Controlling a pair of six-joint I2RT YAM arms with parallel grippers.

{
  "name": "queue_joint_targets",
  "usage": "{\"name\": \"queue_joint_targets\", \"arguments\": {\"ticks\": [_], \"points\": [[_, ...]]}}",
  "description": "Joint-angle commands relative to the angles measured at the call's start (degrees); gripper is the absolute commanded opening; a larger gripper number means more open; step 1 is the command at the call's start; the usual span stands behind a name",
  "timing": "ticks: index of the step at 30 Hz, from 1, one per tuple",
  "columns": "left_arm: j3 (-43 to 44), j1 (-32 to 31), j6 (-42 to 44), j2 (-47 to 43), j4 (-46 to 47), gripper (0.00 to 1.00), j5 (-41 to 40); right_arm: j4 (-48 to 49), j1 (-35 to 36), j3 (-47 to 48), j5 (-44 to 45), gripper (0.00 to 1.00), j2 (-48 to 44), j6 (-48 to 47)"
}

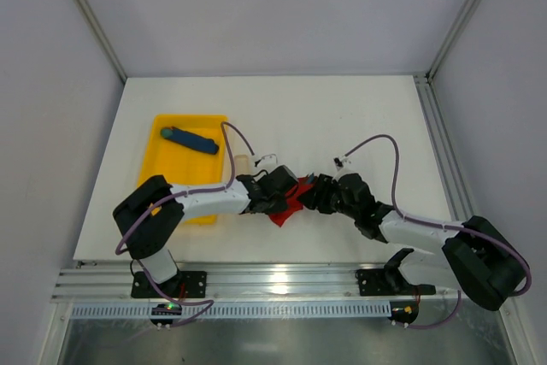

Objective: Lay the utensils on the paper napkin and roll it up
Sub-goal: Roll the napkin at the center of the board.

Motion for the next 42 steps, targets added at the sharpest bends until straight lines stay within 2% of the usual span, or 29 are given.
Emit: {"name": "queue_joint_targets", "arguments": {"ticks": [1, 6, 10, 11, 16, 19, 28, 34, 36, 42], "points": [[0.2, -0.6, -1.3, 0.0, -1.4, 0.2, -2.4, -1.6, -0.7, 4.9, 1.1, 0.5, 4.3, -2.4], [-0.1, -0.9, -1.7, -0.2, -1.3, 0.2, -2.7, -1.8, -1.0, 10.4, 1.6, 0.51, 11.1, -4.1], [-0.4, -1.0, -1.9, -0.4, -1.2, 0.2, -2.8, -0.5, -1.0, 11.2, 0.5, 0.48, 14.9, -4.3], [-0.6, -1.0, -2.1, -0.4, -1.1, 0.2, -2.8, 1.1, -1.0, 10.1, 0.2, 0.45, 15.2, -4.1], [-0.8, -1.0, -2.6, 0.3, -0.6, 0.21, -2.7, 5.7, -1.0, 5.5, 0.3, 0.17, 13.5, -3.4], [-0.7, -1.0, -3.0, 0.5, -0.8, 0.21, -2.5, 8.8, -1.0, 2.8, 1.5, 0.04, 13.2, -3.2], [-0.4, -1.0, -3.3, -0.7, -0.9, 0.24, -2.5, 12.8, -0.9, 2.3, 1.0, 0.04, 13.8, -5.4], [3.5, -1.0, 3.8, -5.3, -5.2, 0.25, -6.5, 9.7, -0.9, 3.7, 3.1, 0.04, 12.7, -7.3], [2.9, -1.0, 8.1, -8.2, -3.0, 0.26, -3.5, 9.0, -1.0, 4.5, 2.8, 0.04, 13.2, -8.0], [2.0, -1.0, 10.8, -8.4, -3.6, 0.27, -0.6, 12.6, -1.0, 4.8, -0.5, 0.04, 15.9, -10.4]]}}
